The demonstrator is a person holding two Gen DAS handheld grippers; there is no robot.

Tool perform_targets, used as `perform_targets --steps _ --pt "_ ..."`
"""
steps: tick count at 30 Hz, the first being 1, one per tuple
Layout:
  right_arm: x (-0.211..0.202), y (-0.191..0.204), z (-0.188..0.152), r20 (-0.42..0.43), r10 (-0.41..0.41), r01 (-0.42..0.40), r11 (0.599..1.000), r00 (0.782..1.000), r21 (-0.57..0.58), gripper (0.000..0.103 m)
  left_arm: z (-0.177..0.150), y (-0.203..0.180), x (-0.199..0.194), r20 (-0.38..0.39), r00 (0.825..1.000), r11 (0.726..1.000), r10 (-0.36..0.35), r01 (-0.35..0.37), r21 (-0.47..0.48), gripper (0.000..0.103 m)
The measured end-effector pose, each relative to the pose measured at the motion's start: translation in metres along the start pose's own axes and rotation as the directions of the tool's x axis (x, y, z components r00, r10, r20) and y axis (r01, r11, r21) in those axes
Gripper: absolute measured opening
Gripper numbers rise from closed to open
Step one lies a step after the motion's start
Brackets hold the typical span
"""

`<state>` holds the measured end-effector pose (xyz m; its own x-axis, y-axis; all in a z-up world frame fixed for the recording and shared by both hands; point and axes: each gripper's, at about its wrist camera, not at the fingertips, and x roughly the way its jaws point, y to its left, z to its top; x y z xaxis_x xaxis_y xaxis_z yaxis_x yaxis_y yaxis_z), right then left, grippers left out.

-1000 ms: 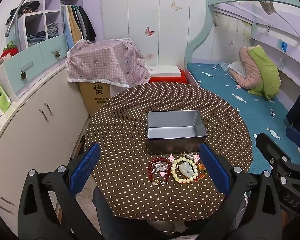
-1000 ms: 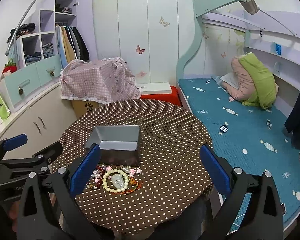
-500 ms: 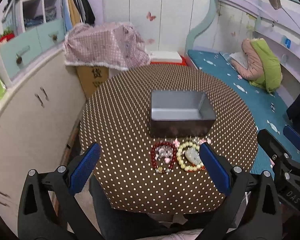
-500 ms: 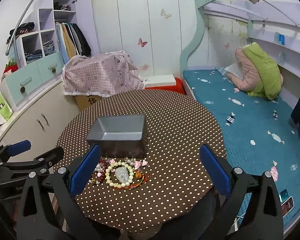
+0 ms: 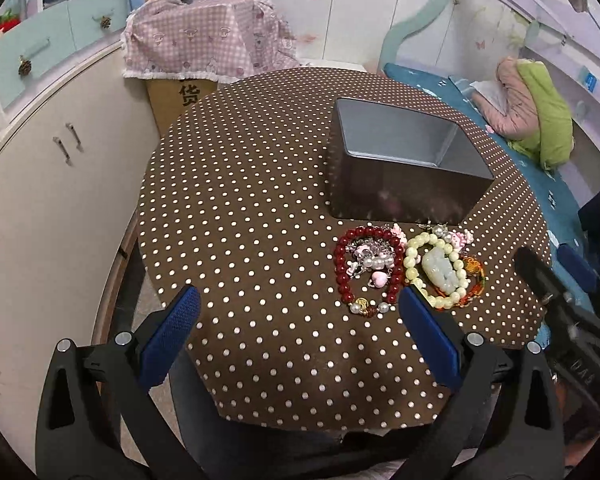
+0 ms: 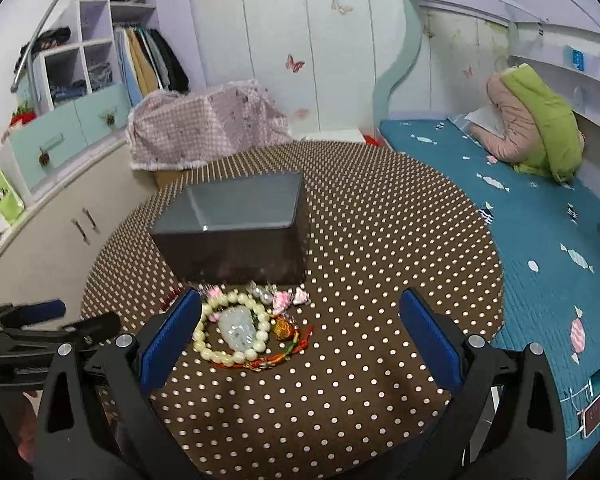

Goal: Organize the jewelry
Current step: 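Lower the right tool onto the cream bead bracelet and close on it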

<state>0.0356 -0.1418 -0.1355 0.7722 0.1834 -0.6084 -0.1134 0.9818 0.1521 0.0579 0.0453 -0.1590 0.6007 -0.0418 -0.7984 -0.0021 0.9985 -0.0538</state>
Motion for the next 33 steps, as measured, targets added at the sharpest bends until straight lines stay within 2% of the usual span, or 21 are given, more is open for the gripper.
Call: perform_targets --steps 2,5,6,7,9,11,15,27,30,33 --pt "0.009 0.001 -0.005 -0.025 0.044 -0.045 0.999 0.999 -0.016 0.095 -0.001 0.001 0.007 -0.007 1.000 1.000 -0.004 0.004 -0.001 0.098" --pt "0.010 0.003 -0.010 0.002 0.060 -0.060 0.998 0.998 -0.027 0.093 -0.002 0.005 0.023 -0.036 0.999 1.000 -0.027 0.027 -0.002 0.098" --pt "0.012 0.004 -0.010 0.003 0.062 -0.062 0.997 0.998 -0.039 0.083 -0.002 0.006 0.027 -0.043 0.999 1.000 -0.023 0.023 -0.002 0.098" --pt "0.015 0.006 -0.010 -0.005 0.067 -0.067 0.996 0.998 -0.053 0.077 -0.002 0.008 0.031 -0.045 0.999 1.000 -0.020 0.020 -0.001 0.098" --pt "0.023 0.006 -0.010 -0.042 0.101 -0.102 0.994 0.994 -0.039 0.056 -0.001 0.011 0.037 -0.039 0.999 0.999 -0.037 0.037 -0.001 0.098" --pt "0.031 0.003 -0.011 -0.061 0.124 -0.125 0.992 0.990 -0.013 0.043 0.002 0.015 0.041 -0.039 0.997 0.998 -0.063 0.063 -0.009 0.098" --pt "0.041 0.006 -0.012 -0.107 0.153 -0.156 0.988 0.982 -0.018 0.027 0.006 0.021 0.050 -0.035 0.997 0.997 -0.072 0.071 -0.016 0.098" --pt "0.052 0.012 -0.010 -0.138 0.158 -0.166 0.985 0.978 -0.052 0.014 0.017 0.017 0.064 -0.044 0.999 0.999 -0.031 0.032 0.015 0.098" --pt "0.055 0.017 -0.012 -0.132 0.131 -0.143 0.986 0.983 -0.085 0.014 0.018 0.015 0.068 -0.053 0.998 0.999 -0.028 0.029 0.018 0.098" --pt "0.056 0.013 -0.011 -0.141 0.147 -0.159 0.984 0.979 -0.081 0.012 0.018 0.014 0.070 -0.047 0.999 1.000 -0.012 0.013 0.027 0.098"
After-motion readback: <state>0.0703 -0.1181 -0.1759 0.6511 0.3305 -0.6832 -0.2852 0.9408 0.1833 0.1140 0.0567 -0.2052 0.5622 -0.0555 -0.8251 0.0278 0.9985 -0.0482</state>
